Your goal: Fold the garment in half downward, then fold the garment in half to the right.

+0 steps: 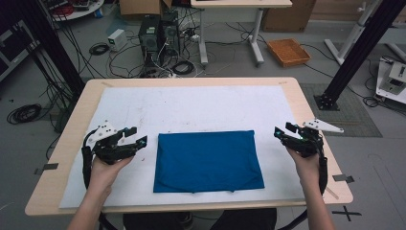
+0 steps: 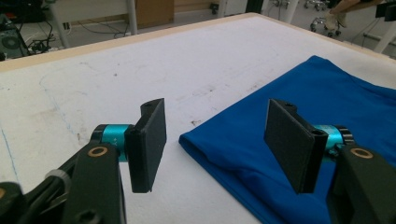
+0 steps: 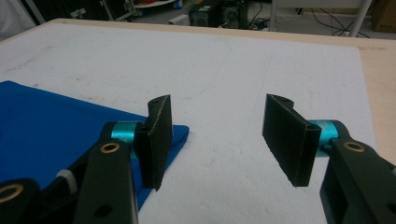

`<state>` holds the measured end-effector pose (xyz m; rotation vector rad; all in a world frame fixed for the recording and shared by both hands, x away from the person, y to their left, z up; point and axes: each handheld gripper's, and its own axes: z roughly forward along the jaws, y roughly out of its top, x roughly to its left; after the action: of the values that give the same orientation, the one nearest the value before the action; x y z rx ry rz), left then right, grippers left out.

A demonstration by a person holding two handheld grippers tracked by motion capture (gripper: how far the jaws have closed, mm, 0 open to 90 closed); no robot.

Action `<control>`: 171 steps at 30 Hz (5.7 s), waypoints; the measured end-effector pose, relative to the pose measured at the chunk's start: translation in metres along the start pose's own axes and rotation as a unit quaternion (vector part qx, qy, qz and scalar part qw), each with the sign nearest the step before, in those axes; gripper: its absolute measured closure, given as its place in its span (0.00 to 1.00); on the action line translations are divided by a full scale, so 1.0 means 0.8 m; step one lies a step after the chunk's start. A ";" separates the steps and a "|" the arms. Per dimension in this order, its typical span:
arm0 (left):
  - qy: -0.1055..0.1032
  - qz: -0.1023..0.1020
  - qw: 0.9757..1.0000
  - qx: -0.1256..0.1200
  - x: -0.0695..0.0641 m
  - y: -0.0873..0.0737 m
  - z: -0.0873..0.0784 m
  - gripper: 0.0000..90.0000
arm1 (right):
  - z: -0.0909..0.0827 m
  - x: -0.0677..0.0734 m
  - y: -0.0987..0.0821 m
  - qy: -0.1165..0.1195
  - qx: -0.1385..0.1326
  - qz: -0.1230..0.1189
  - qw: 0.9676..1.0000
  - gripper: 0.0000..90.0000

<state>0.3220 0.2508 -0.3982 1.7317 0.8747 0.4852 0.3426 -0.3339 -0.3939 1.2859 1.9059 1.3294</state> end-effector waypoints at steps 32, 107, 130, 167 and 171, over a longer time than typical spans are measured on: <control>-0.007 -0.060 0.997 0.038 -0.036 -0.010 -0.020 0.37 | -0.006 0.003 0.002 0.001 -0.012 0.000 1.000 0.48; -0.020 -0.174 0.973 0.147 -0.101 -0.081 0.015 0.95 | 0.206 0.253 0.059 0.159 0.074 -0.061 0.983 0.60; -0.025 -0.171 0.974 0.144 -0.100 -0.082 0.014 0.95 | 0.324 0.375 0.043 0.149 0.203 -0.098 0.963 0.73; -0.116 -0.125 0.982 0.085 -0.169 0.004 0.049 0.96 | 0.228 0.254 0.118 0.216 0.103 -0.053 0.970 0.97; -0.140 -0.121 0.979 0.086 -0.194 0.015 0.080 0.96 | 0.210 0.220 0.123 0.220 0.102 -0.051 0.969 0.97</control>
<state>0.2706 0.0908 -0.3927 1.7668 0.9269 0.0027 0.4388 -0.0934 -0.3532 1.0245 2.4293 1.4885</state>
